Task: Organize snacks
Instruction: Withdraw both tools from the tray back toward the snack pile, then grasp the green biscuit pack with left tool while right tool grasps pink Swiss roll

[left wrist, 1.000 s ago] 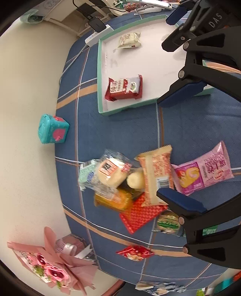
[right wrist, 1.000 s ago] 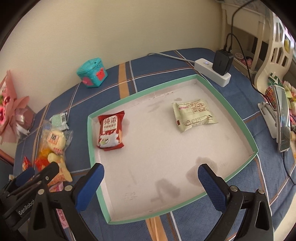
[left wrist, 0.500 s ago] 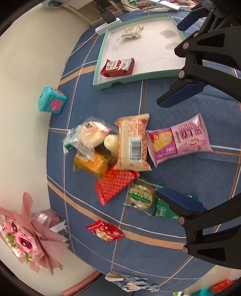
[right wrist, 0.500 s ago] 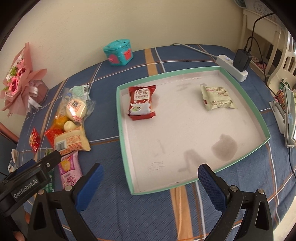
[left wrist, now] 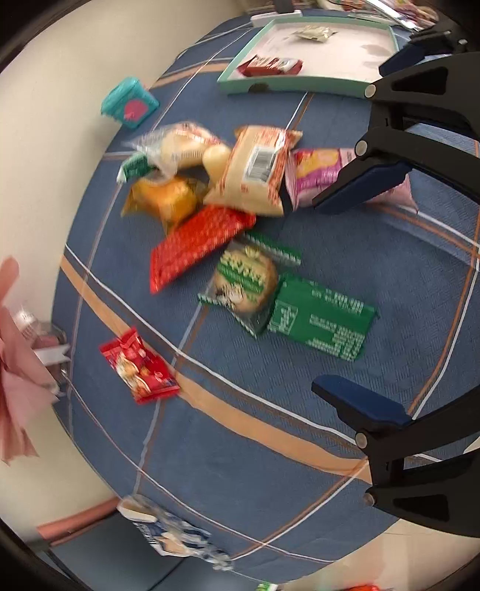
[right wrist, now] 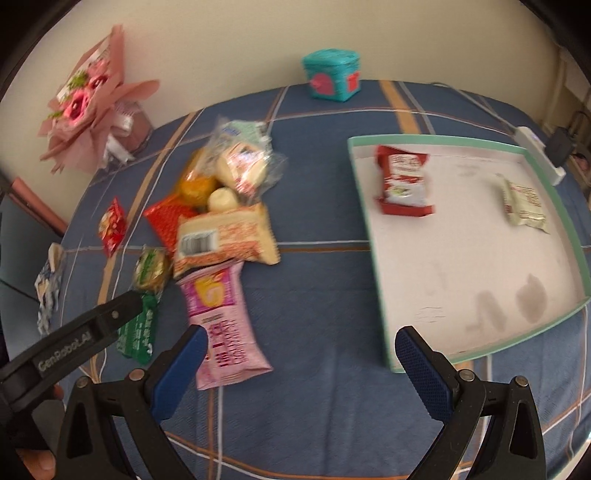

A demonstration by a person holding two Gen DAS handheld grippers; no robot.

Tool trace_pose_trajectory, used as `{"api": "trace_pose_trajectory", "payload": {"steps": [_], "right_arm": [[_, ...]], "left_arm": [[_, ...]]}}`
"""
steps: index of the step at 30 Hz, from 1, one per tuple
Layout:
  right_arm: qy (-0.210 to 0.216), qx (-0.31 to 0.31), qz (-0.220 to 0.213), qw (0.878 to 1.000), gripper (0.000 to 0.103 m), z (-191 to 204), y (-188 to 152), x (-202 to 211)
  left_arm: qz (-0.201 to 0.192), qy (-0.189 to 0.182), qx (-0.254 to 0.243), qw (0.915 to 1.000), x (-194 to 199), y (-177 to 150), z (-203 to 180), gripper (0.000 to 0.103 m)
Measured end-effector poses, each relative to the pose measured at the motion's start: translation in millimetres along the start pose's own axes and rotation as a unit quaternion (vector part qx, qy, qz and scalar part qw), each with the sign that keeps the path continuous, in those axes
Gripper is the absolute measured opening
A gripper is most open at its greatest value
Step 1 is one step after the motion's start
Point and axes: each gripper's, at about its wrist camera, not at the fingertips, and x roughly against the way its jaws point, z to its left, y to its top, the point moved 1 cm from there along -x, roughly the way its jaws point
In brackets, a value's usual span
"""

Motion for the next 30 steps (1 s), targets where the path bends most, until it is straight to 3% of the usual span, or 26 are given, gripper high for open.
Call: {"api": "trace_pose_trajectory", "payload": {"steps": [10,15,18,26,30], "right_arm": [[0.008,0.044,0.046,0.998,0.103,38,-8,-33],[0.010,0.052,0.063,0.997,0.103,49,-11,-49],[0.013,0.054,0.072,0.996,0.102,54,-14,-57],[0.011,0.051,0.077,0.996,0.101,60,-14,-74],[0.006,0.053,0.072,0.996,0.100,60,-11,-83]], "left_arm": [[0.050,-0.009,0.031,0.9982,-29,1,13,0.089],[0.061,-0.005,0.032,0.9976,-41,1,16,0.087],[0.065,-0.005,0.037,0.9972,-43,-1,18,0.075],[0.060,-0.005,0.038,0.9975,-56,-4,23,0.075],[0.068,0.018,0.023,0.9973,-68,-2,20,0.075]]}}
